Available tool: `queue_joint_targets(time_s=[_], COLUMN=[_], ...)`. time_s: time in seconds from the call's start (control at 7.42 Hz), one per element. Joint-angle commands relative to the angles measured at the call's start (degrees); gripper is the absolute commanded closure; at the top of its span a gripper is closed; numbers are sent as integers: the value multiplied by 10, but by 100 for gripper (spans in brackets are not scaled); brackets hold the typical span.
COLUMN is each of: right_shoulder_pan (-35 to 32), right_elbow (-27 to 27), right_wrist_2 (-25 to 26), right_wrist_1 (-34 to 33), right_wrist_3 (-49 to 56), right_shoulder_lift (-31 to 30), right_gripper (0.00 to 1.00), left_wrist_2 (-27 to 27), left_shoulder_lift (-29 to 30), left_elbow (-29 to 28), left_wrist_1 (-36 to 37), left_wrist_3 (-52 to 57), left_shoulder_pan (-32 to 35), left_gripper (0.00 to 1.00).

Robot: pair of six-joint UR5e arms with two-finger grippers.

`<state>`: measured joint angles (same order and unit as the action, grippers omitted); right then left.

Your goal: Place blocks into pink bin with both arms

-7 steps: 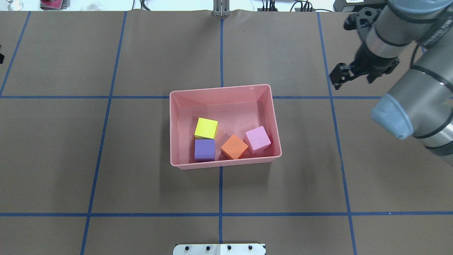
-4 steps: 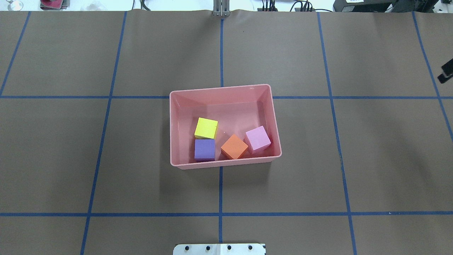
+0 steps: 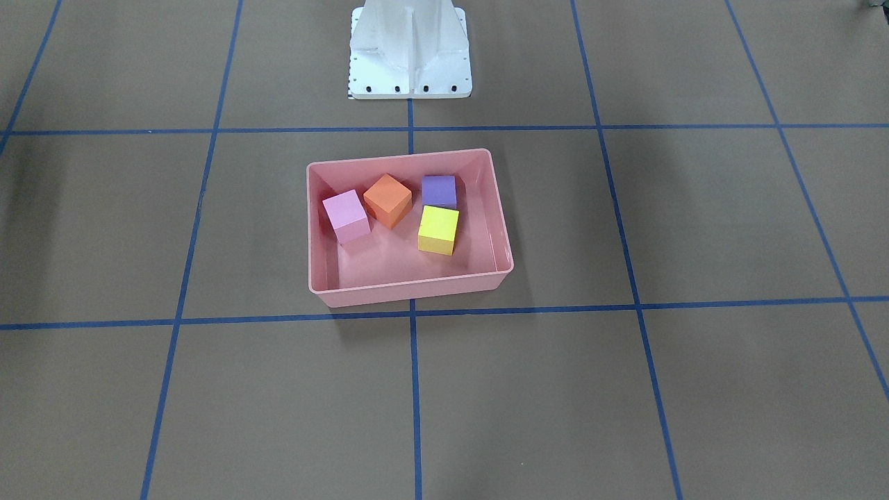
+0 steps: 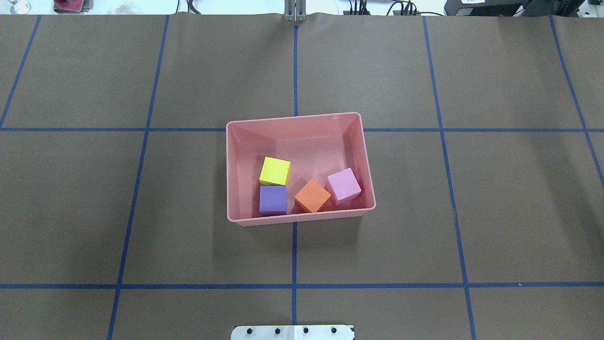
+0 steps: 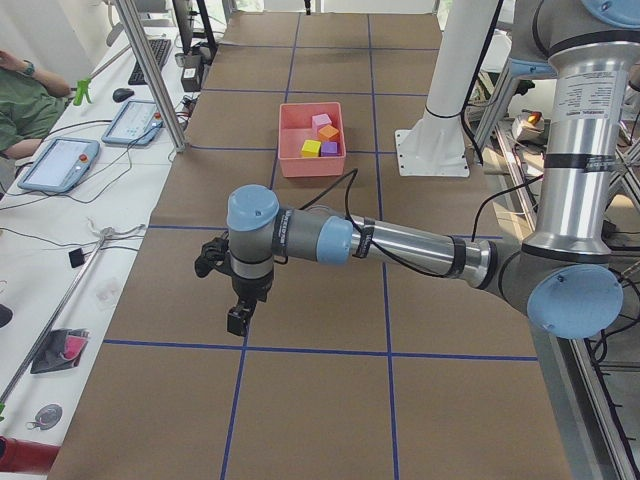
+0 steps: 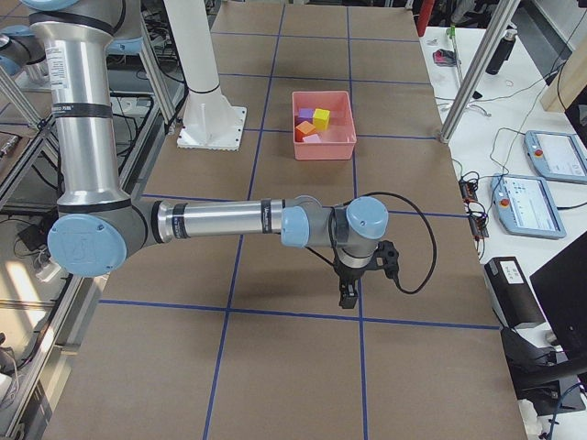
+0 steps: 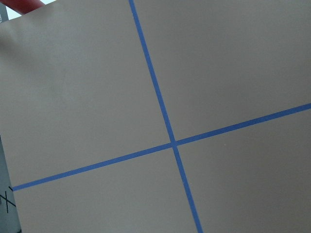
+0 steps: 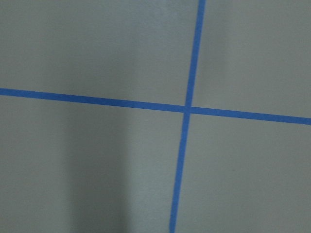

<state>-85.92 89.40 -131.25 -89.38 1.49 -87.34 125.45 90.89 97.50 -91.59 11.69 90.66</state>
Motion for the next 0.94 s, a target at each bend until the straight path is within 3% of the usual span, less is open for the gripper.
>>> queue_joint_targets(time_s=[0.0,0.13,0.27,0.4,0.81], right_shoulder_pan=[-2,-12,-26,-27,-51], right_elbow=[-17,-17,-16,-17,-8], right_wrist_2=[-6,-26,-43,-46,-58], right_wrist_1=[111,97,69,64,63], right_wrist_3=[-5,-6,-6,-5,-5], right_shoulder_lift=[-30,-25,-19,-21,-31], right_gripper=[0,0,0,0,0], left_wrist_2=[1,4,44,68,69], left_shoulder_lift=[-20,-30,-31,-31,-34], left_elbow=[-40,-28,-22,-21,-22], left_wrist_1=[-39,-47,-46,-42,-40], left_wrist_3=[-28,-113,-150,-151,-151], left_shoulder_pan=[1,0,-1,-1,-1], left_gripper=[0,0,0,0,0])
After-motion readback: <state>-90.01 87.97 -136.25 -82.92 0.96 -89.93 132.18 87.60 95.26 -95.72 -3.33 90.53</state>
